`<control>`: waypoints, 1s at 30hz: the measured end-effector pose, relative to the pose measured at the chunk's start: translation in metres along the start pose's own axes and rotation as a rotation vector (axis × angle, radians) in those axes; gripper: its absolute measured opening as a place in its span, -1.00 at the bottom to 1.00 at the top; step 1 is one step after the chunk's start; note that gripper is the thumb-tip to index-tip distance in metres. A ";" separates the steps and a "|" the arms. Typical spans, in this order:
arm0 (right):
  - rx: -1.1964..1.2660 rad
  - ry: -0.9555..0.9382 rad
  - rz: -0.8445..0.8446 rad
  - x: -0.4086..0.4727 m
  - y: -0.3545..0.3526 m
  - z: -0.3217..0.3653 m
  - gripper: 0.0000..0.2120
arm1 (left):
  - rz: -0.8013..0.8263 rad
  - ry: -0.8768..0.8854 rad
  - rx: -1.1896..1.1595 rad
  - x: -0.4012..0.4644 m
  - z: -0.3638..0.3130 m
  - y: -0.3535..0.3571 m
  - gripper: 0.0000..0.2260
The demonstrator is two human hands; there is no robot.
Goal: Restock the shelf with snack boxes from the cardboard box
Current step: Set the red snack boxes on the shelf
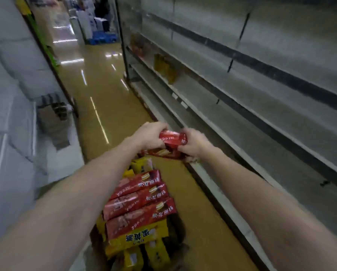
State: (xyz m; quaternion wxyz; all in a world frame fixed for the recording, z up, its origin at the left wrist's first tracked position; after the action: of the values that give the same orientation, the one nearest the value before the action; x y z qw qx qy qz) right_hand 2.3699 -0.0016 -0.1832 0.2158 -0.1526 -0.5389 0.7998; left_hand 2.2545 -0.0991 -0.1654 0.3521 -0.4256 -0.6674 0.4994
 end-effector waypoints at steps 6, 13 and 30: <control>-0.072 0.234 -0.088 -0.074 -0.061 -0.077 -0.40 | -0.008 0.246 -0.070 0.030 -0.110 0.008 -0.47; -0.122 0.415 -0.168 -0.163 -0.141 -0.166 -0.38 | 0.059 0.459 -0.075 0.063 -0.246 0.008 -0.54; -0.573 0.374 -0.566 -0.198 -0.363 -0.322 -0.54 | -0.486 0.685 0.408 0.190 -0.498 -0.084 -0.57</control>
State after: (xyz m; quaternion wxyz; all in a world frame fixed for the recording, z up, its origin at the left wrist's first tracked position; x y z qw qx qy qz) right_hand 2.7598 0.2723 0.0359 0.4688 -0.1948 -0.7113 0.4862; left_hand 2.6075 0.2468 0.0507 0.7356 -0.3193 -0.4811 0.3542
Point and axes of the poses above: each hand's wrist, its own x-axis towards the middle knuckle, its own y-axis out of the palm, z = x × y, the point moved 8 cm from there along x, towards the middle knuckle, and after that the axes turned 4 degrees about -z, right-handed, at the moved point
